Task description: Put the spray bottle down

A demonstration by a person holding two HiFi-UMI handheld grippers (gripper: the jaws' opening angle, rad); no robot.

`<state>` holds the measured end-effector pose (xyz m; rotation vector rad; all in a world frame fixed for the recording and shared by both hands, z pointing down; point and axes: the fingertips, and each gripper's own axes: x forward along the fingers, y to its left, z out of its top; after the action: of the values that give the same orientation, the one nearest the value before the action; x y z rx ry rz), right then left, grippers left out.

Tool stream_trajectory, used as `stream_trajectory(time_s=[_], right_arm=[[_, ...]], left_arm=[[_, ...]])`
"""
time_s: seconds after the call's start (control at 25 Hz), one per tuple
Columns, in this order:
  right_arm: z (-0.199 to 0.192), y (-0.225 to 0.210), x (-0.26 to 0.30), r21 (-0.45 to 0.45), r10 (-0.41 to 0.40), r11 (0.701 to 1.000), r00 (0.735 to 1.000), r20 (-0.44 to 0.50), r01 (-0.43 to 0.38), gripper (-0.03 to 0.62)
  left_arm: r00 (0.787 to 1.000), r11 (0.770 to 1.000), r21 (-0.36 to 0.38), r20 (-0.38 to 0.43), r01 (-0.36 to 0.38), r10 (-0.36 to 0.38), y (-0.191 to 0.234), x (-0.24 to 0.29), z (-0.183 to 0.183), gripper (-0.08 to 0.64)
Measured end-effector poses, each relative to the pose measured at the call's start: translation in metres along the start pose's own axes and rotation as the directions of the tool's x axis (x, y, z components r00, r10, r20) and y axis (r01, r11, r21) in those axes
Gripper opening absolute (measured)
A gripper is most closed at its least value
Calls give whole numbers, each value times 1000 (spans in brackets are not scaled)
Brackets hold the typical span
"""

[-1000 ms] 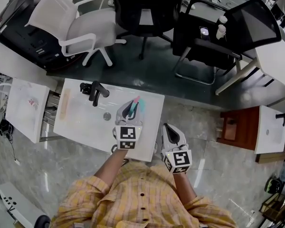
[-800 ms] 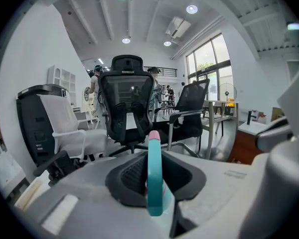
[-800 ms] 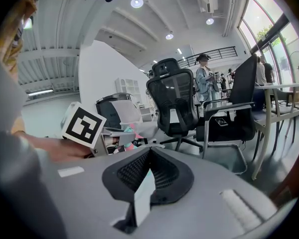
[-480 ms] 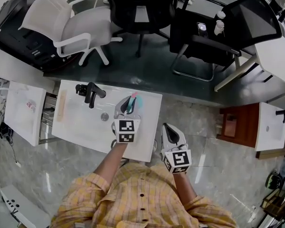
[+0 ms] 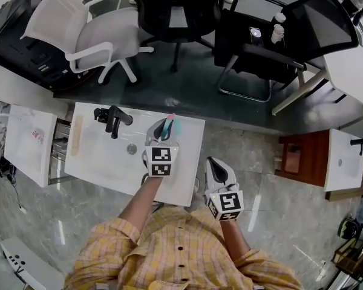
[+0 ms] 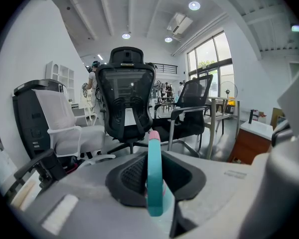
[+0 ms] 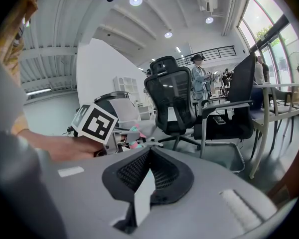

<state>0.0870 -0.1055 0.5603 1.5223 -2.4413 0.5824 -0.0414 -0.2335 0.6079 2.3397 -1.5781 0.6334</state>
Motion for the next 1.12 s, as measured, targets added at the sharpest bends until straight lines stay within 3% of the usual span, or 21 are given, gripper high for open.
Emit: stream_trajectory(time_s=[0.68, 1.12], right_arm=[[3, -4, 1, 3, -7, 1000, 1000, 4, 7, 0], [4, -2, 2, 0, -6, 1000, 1000, 3, 6, 0]], left_arm=[[1000, 999, 26, -10, 19, -19, -2, 15, 0, 75], [999, 999, 17, -33, 29, -28, -2, 16, -8, 141]])
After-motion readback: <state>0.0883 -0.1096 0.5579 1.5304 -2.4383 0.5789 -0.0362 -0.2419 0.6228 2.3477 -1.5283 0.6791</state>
